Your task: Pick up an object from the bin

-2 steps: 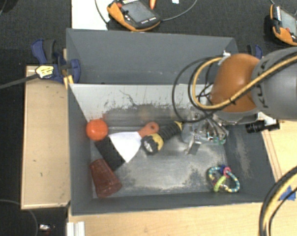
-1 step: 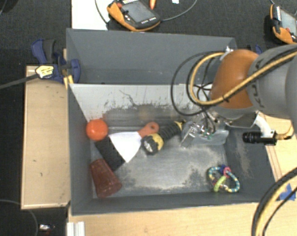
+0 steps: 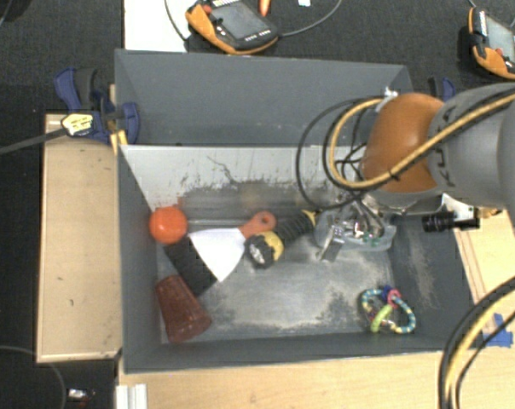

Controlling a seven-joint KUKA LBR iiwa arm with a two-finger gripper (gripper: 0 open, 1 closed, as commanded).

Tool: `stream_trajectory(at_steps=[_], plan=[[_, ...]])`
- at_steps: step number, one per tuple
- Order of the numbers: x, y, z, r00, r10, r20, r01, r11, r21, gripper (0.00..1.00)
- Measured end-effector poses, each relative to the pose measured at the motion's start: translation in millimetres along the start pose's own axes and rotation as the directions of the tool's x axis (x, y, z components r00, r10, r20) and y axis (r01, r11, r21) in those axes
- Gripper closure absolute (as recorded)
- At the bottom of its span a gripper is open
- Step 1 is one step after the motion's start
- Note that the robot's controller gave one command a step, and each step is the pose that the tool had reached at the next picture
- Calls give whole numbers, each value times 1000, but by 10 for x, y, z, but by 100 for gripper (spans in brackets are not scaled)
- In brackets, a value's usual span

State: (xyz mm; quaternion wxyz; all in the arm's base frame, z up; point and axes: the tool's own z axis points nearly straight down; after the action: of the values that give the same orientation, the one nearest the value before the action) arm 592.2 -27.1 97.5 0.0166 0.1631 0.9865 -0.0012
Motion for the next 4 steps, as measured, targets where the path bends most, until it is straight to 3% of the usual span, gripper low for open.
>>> stream_trajectory(at_steps=[1, 2, 3, 4], plan=[[14, 2, 5, 999, 36, 6, -36, 999, -3, 0], [109, 47, -1031, 993, -116, 19, 116, 993, -1, 0], [76, -40, -321, 931, 365, -3, -365, 931, 0, 0], [42, 99, -493, 990, -137, 18, 137, 991, -1, 0]])
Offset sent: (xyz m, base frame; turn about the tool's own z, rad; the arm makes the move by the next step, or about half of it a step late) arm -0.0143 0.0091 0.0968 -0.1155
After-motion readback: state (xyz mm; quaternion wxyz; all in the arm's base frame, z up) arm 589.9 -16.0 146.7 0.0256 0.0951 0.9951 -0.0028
